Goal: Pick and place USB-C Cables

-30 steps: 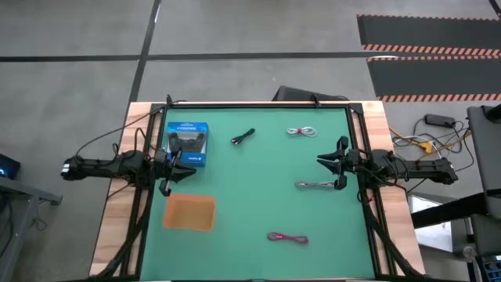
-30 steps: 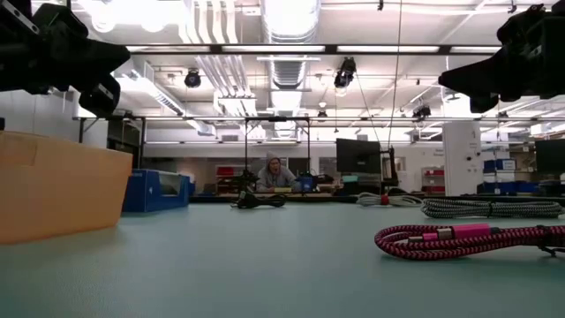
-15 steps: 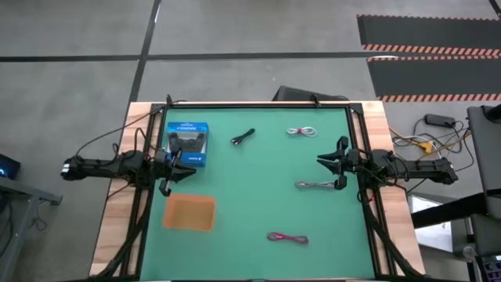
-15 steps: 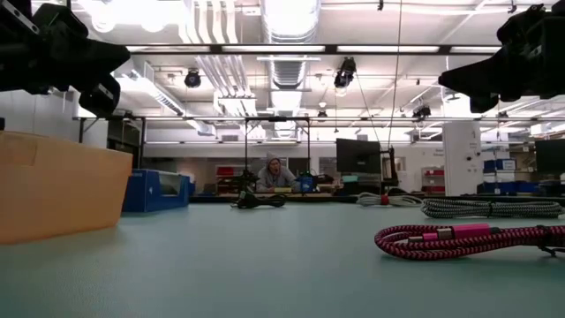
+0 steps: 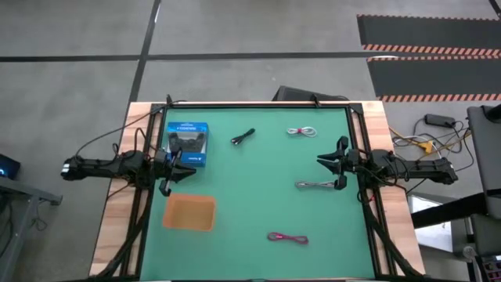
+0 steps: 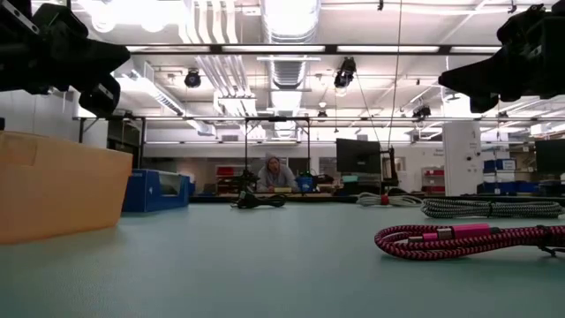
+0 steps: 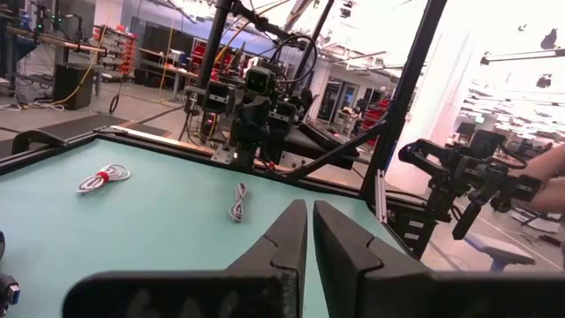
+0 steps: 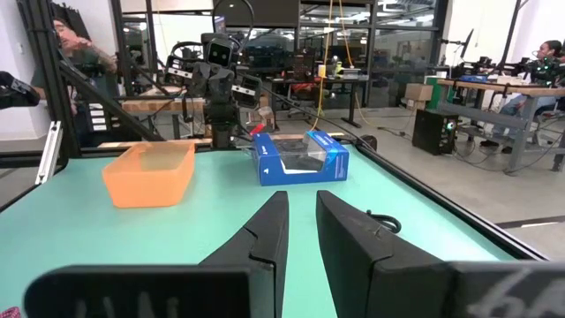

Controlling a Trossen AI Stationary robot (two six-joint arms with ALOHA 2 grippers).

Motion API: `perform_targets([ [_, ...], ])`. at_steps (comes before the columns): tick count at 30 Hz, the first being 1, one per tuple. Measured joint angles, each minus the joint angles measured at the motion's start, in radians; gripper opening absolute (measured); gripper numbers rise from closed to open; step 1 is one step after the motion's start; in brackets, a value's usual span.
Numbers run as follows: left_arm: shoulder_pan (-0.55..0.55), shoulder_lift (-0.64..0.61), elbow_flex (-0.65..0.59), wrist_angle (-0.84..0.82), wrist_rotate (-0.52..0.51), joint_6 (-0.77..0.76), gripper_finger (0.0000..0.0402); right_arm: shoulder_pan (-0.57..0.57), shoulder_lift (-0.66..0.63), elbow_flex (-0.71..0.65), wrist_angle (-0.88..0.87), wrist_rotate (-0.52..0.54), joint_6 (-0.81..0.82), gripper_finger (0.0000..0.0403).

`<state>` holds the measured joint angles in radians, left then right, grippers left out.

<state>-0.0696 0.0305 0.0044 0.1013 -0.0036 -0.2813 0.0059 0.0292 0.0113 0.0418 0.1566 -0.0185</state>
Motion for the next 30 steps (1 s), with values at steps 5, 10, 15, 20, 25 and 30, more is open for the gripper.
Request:
perform_targets([
  [5, 0.000, 0.000, 0.000, 0.000, 0.000, 0.000, 0.0008, 0.000, 0.000, 0.000, 0.000, 0.000, 0.000, 0.0052],
  [10, 0.000, 0.000, 0.000, 0.000, 0.000, 0.005, 0.0008, 0.000, 0.000, 0.000, 0.000, 0.000, 0.000, 0.0052],
  [15, 0.000, 0.000, 0.000, 0.000, 0.000, 0.006, 0.0008, 0.000, 0.000, 0.000, 0.000, 0.000, 0.000, 0.0052],
  [20, 0.000, 0.000, 0.000, 0.015, -0.001, 0.006, 0.0008, 0.000, 0.000, 0.000, 0.000, 0.000, -0.001, 0.0052],
  [25, 0.000, 0.000, 0.000, 0.038, -0.002, -0.032, 0.0008, 0.000, 0.000, 0.000, 0.018, 0.057, -0.222, 0.0052],
  [30, 0.000, 0.001, 0.000, 0.154, -0.006, -0.128, 0.0008, 0.000, 0.000, 0.000, 0.012, 0.055, -0.357, 0.0052],
])
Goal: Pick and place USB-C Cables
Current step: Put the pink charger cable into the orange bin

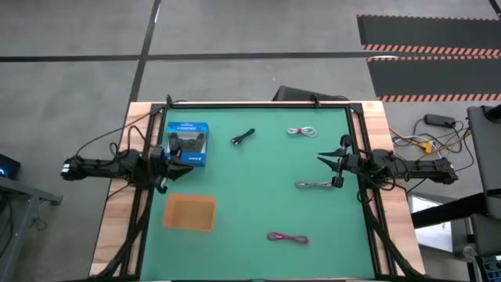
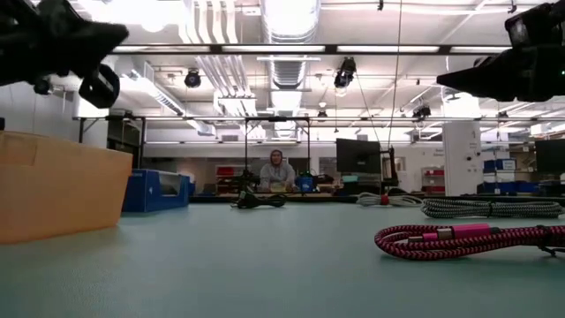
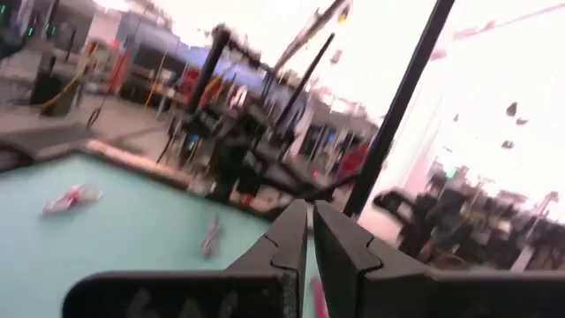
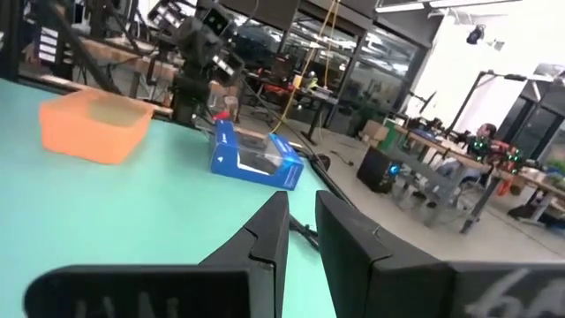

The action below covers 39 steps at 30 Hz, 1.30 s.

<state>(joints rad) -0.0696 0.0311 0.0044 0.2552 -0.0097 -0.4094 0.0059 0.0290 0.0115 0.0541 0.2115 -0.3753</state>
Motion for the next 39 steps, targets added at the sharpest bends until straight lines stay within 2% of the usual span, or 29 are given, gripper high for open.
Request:
perform_targets([
  [5, 0.000, 0.011, 0.000, 0.193, 0.000, 0.005, 0.0008, 0.000, 0.000, 0.000, 0.001, 0.000, 0.056, 0.0052],
  [9, 0.000, 0.024, 0.000, 0.278, -0.002, 0.063, 0.0008, 0.000, 0.000, 0.000, 0.003, -0.001, 0.246, 0.0052],
  [13, 0.000, 0.057, 0.005, 0.364, -0.101, 0.107, 0.0008, 0.000, 0.000, 0.000, 0.011, -0.001, 0.446, 0.0052],
  [16, 0.000, 0.098, 0.022, 0.388, -0.122, 0.142, 0.0008, 0.000, 0.000, 0.000, 0.010, -0.001, 0.502, 0.0052],
  [21, 0.000, 0.219, 0.077, 0.464, -0.123, 0.130, 0.0008, 0.000, 0.000, 0.000, 0.064, -0.001, 0.450, 0.0052],
  [28, -0.001, 0.483, 0.182, 0.607, -0.132, 0.128, 0.0008, 0.000, 0.000, 0.000, 0.191, -0.003, 0.297, 0.0052],
  [32, -0.001, 0.644, 0.281, 0.609, -0.134, 0.119, 0.0008, 0.000, 0.000, 0.000, 0.256, -0.014, 0.242, 0.0052],
  [39, -0.017, 0.953, 0.474, 0.592, -0.131, 0.092, 0.0008, 0.000, 0.000, 0.009, 0.286, -0.098, 0.233, 0.0052],
])
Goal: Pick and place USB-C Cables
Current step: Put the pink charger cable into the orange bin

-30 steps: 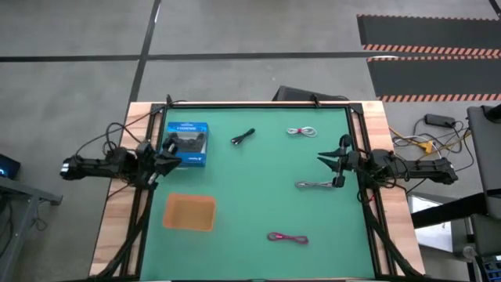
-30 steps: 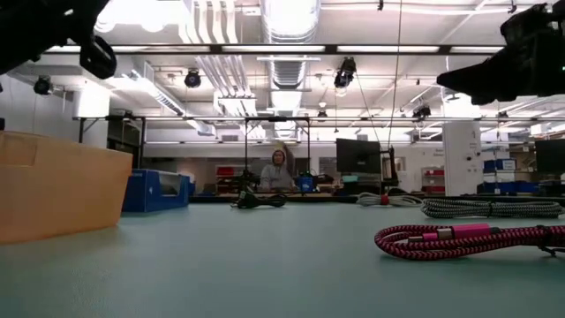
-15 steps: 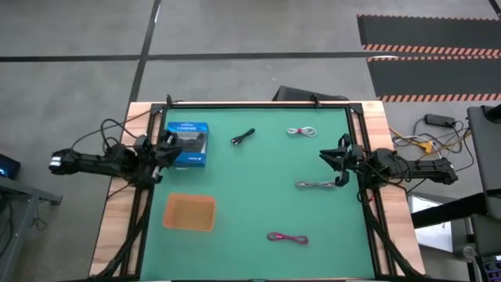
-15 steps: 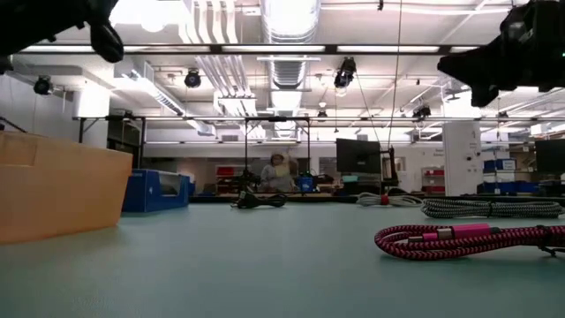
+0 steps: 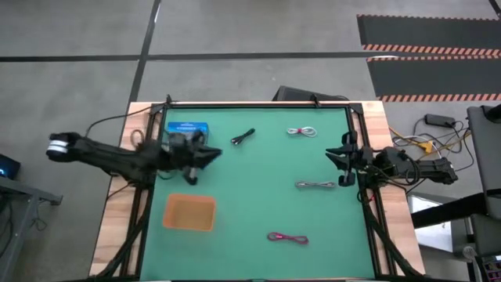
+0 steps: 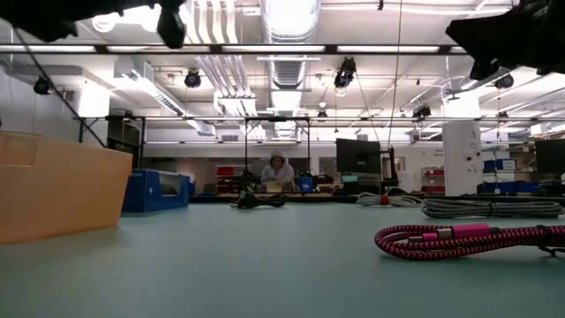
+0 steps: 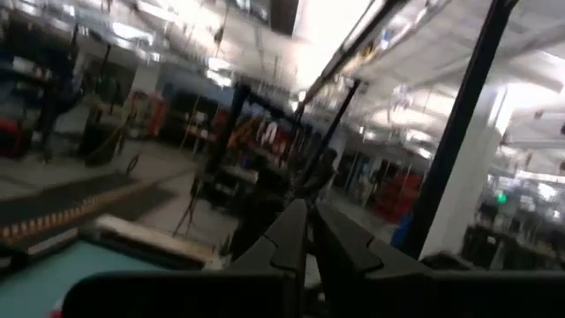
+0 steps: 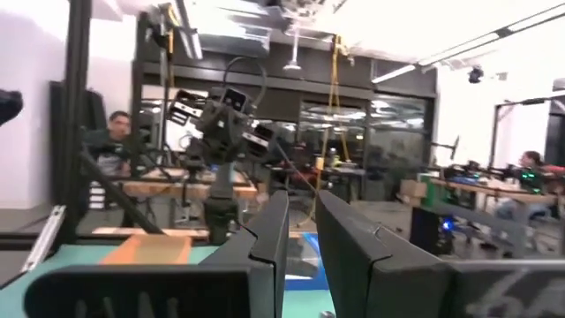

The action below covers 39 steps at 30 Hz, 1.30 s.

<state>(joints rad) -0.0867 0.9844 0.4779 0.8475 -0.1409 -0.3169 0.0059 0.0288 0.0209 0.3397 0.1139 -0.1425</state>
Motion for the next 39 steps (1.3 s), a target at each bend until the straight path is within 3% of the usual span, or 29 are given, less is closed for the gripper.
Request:
perform_targets([
  [4, -0.011, 0.147, 0.121, -0.038, 0.001, -0.051, 0.0008, 0.000, -0.009, 0.010, 0.007, -0.033, 0.010, 0.0052],
  [10, -0.051, 0.330, 0.311, -0.230, 0.001, -0.092, 0.0008, 0.000, -0.014, 0.010, 0.000, -0.063, 0.014, 0.0052],
  [22, -0.166, 0.605, 0.776, -0.903, 0.001, -0.126, 0.0008, 0.000, -0.014, 0.011, -0.014, -0.065, 0.058, 0.0052],
  [39, -0.347, 0.983, 1.101, -0.951, -0.057, -0.199, 0.0000, 0.000, -0.014, 0.012, -0.015, -0.064, 0.109, 0.0052],
])
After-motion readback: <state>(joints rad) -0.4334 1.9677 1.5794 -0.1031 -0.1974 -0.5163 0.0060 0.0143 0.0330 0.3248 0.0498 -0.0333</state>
